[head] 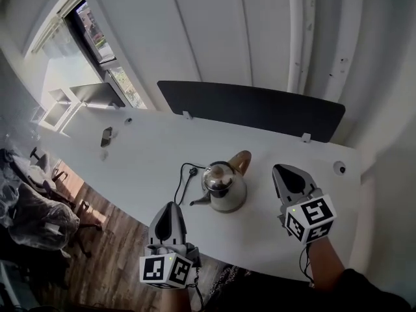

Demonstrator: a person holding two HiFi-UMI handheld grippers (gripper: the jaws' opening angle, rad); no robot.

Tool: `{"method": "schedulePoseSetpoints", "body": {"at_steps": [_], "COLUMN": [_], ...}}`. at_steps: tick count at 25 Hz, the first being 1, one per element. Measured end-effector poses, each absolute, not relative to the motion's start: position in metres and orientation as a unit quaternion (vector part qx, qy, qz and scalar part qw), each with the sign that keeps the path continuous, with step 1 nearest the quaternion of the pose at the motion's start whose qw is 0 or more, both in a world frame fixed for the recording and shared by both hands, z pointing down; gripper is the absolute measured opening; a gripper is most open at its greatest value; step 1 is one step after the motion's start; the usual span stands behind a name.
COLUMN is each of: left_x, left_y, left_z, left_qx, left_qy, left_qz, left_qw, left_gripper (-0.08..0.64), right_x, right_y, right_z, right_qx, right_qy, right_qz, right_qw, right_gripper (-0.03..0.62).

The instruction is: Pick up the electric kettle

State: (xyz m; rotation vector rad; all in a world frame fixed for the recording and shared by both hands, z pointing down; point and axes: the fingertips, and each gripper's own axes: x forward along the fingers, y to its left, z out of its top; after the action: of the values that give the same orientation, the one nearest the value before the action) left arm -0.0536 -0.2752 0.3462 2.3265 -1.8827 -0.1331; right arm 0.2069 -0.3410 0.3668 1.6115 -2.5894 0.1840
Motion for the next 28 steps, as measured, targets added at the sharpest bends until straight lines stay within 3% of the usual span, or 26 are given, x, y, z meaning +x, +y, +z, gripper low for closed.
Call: {"method": "schedulePoseSetpoints", "body": {"at_steps": [12, 13, 15, 17, 28], "left_x": [-0.045, -0.046, -0.048, -0.049, -0.052], "left_y": [-0.266, -0.266, -0.265, -0.264, -0.269], "left_z": [0.351, 0.351, 0.354, 0.358, 0.365], "left_qx": [0.741, 0.739, 0.734, 0.732, 0.728], "left_qy": [-0.666, -0.669, -0.674, -0.676, -0.68], "left_qz": [-0.039, -0.038, -0.036, -0.033, -0.021], "left_qw": [0.074, 0.075, 0.077, 0.079, 0.083], "left_gripper": [0.0, 0.0, 0.0, 0.0, 0.0], "right_x": [0.196, 0.194, 0.189, 0.183, 0.153], "right_y": [-0.374, -0.379, -0.387, -0.396, -0.452], "right_z": [0.403, 0.408, 0.422, 0.439, 0.503], "right_qx": [0.463, 0.46, 0.451, 0.442, 0.438], "right_qy": [-0.88, -0.881, -0.885, -0.886, -0.881], "right_qz": [0.063, 0.062, 0.06, 0.063, 0.066], "right_qw": [0.083, 0.088, 0.104, 0.122, 0.168], "right_gripper": [0.009, 0.019, 0.128, 0.159, 0.181]}}
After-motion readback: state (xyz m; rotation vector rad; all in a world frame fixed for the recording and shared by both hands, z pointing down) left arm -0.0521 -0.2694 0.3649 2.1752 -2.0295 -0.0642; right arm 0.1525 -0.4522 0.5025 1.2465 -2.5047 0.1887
